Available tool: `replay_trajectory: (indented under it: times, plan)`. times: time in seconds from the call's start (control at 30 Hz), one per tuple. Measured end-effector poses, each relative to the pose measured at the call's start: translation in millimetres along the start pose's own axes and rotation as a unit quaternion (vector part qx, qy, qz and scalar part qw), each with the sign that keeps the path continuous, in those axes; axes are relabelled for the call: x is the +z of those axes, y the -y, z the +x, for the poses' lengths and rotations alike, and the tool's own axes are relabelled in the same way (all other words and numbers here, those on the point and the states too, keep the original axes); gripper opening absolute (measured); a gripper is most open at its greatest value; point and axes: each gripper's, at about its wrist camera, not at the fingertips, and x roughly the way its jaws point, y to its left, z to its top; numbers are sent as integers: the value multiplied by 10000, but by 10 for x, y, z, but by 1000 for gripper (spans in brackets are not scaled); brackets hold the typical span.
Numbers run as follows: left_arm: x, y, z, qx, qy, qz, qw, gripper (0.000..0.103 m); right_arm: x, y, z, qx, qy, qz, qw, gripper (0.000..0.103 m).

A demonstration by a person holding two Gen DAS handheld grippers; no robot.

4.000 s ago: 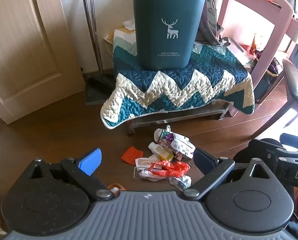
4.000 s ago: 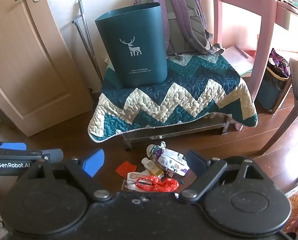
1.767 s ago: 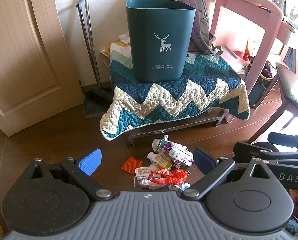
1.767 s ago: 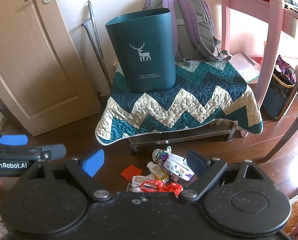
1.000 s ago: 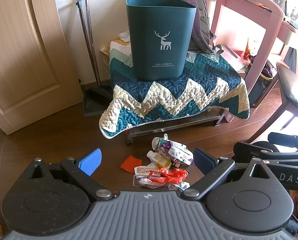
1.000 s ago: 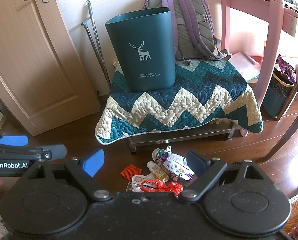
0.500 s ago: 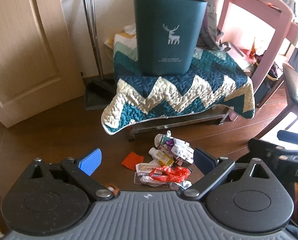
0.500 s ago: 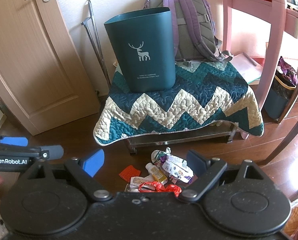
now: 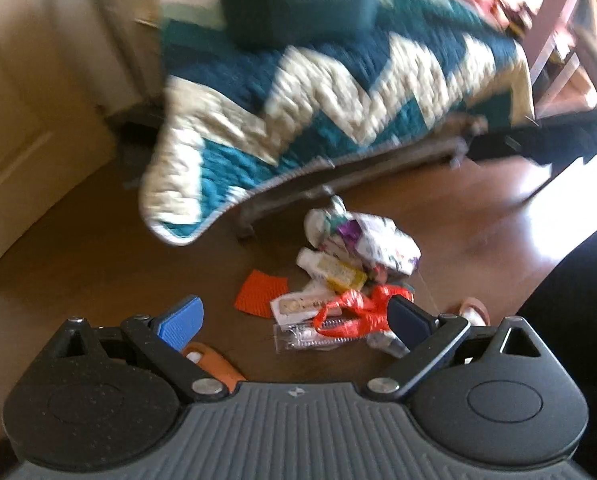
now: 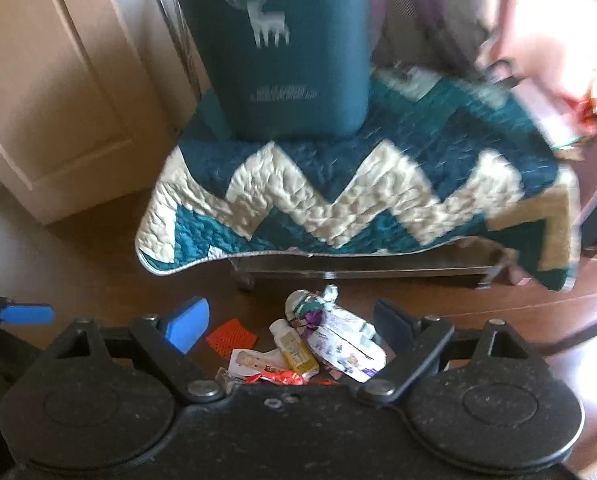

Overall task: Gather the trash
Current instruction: 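Lower both tools to the pile, grasp purple wrapper with right while left grasps red bag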

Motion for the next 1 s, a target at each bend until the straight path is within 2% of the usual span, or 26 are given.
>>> replay_trajectory:
  times: [0.1, 0.17, 0.23, 0.3, 0.37, 0.47, 0.57, 0.67, 0.9, 1.0]
  plan:
    - [81, 108, 453, -288, -278, 734, 9965, 99, 118, 96, 536, 42, -464, -91, 9989, 89]
    - [110, 217, 758, -422, -420, 1307, 9896, 99, 171, 145, 858, -42, -656, -184, 9977, 88]
    - [96, 339, 1050, -539, -536, 1791, 9809, 99, 191, 212, 1187, 59, -850, -267, 9960, 88]
    - [43, 466, 1329, -589, -588, 2277, 9702, 99, 164, 248, 1490, -48, -985, -418, 9943, 88]
    - [-63, 594, 1555, -685, -592, 2831, 9548, 99, 118, 262, 1753, 91, -1224, -553, 9909, 89]
    - [-203, 705, 1877, -695, -681, 3437, 9340, 99, -42, 210, 2087, 33, -1349, -1235, 9831, 89]
    - [-336, 752, 2149, -681, -734, 3717, 9229, 99, -238, 222, 2379, -9, -1493, -1649, 9750, 88]
    - [-473, 831, 2349, -781, -719, 3920, 9138, 99, -372, 232, 2582, 195, -1639, -1955, 9667, 88]
    - [-648, 1113, 2805, -854, -781, 4215, 8994, 99, -564, 234, 2993, 260, -1799, -2394, 9538, 88]
    - [-678, 1239, 2906, -868, -741, 4269, 8970, 98, -625, 200, 3066, 235, -1730, -2535, 9514, 87]
